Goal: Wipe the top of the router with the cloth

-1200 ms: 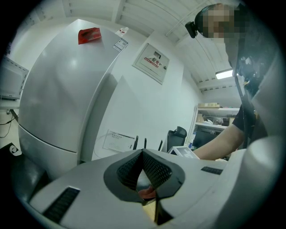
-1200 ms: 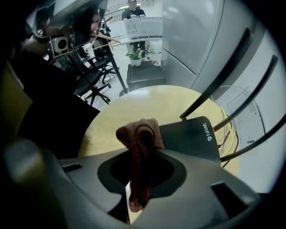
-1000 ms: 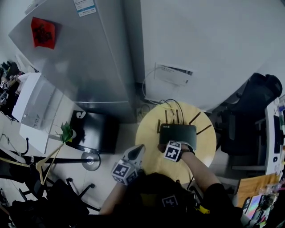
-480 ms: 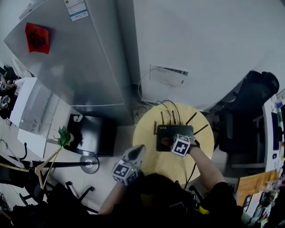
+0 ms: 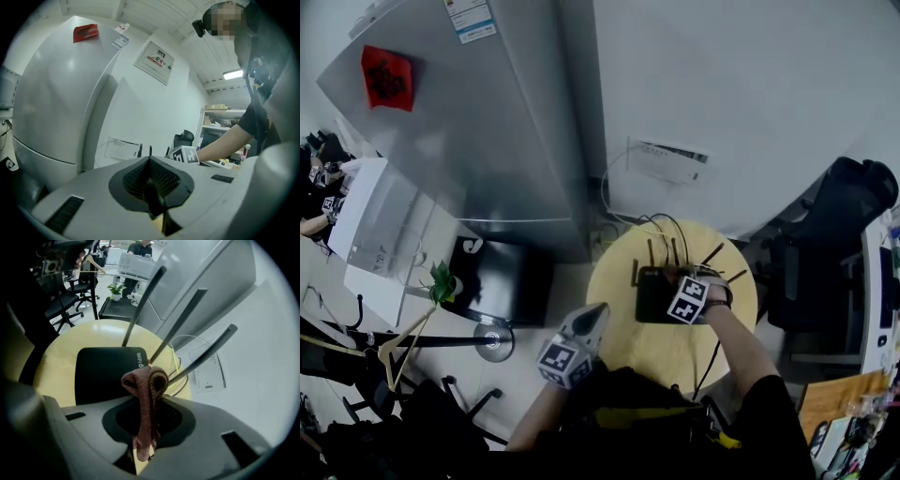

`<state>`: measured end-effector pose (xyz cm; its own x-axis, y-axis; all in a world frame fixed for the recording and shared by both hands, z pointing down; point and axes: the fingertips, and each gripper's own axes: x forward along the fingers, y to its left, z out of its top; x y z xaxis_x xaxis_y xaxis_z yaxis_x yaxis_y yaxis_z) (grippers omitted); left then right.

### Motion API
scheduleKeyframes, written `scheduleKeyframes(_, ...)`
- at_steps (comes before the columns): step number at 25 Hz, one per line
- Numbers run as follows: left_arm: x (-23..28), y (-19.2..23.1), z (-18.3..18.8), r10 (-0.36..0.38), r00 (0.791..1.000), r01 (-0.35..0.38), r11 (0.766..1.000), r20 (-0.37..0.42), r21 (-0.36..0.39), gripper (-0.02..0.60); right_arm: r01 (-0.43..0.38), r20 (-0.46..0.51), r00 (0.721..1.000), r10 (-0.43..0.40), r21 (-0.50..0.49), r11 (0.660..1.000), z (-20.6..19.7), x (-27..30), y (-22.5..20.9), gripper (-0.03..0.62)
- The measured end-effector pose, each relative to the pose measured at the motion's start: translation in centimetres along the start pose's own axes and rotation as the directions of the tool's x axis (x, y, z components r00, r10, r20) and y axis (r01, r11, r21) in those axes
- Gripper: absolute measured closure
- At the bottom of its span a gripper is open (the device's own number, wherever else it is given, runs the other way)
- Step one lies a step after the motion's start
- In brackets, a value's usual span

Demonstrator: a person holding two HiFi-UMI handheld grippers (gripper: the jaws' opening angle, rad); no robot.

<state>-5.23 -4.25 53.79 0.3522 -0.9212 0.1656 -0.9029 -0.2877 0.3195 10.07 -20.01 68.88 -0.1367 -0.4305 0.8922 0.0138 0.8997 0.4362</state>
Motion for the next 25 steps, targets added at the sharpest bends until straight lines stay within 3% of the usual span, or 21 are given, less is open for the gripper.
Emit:
scheduleKeyframes(6,-0.6,0.6,0.5,0.041,0.999,-0.041,0.999,0.002,0.008,0.580,0.071,-0.037,0.997,-0.070,0.020,0.997,0.1,2.5,-0.9,0.530)
scheduleKeyframes(15,-1.1,0.8,-1.0,0.056,0.998,-0.057,0.998,-0.033,-0.011,0.579,-0.045,-0.063,0.997,0.047,0.020,0.999,-0.4,3.2,2.7,0.530)
scheduleKeyframes(25,0.9,-0.7,-0.5,-0.014,1.000,0.014,1.000,-0.025,0.005,0.580,-0.133,-0.087,0.987,0.136,0.033,0.990,-1.2,1.5,6.2,0.530)
